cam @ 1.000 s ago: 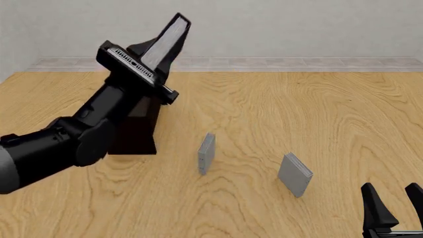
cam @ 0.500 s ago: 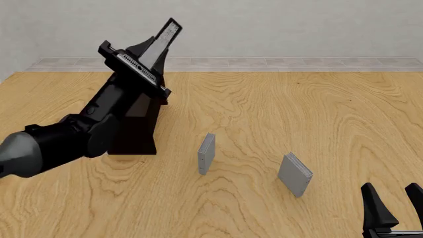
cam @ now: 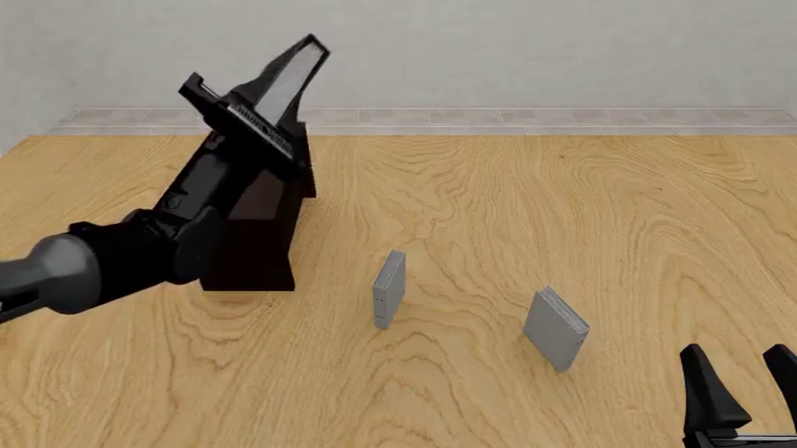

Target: Pick up the book in the middle and place it on the cabinet shelf.

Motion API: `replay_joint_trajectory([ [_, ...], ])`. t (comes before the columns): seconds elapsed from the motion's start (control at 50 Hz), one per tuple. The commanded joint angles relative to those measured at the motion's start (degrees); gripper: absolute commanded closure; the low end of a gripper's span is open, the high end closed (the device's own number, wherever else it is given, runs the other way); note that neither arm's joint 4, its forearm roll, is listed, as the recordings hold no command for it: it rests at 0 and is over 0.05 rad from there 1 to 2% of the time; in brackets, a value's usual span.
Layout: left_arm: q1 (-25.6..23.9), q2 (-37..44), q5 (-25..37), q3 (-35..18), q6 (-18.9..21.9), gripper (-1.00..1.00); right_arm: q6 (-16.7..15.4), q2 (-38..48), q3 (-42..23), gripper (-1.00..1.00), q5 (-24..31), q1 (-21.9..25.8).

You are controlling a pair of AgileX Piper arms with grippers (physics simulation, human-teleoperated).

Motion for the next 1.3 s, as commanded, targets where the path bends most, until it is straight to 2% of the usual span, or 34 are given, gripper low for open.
replay_joint_trajectory([
  [0.02,1.90,1.67,-2.30,-0.96,4.11,1.00,-0.01,0.00,0.00,-1.00,0.00,-0.01],
  [0.22,3.83,3.38,-2.84,-1.94,4.14,1.00,-0.01,0.00,0.00,-1.00,0.00,0.00],
  [0.96,9.17,10.45,-2.05,-4.69,8.58,1.00,0.00,0.00,0.00,-1.00,0.00,0.02],
  [1.3,10.76,14.16,-1.24,-6.57,8.66,1.00,-0.01,0.00,0.00,-1.00,0.00,-0.01],
])
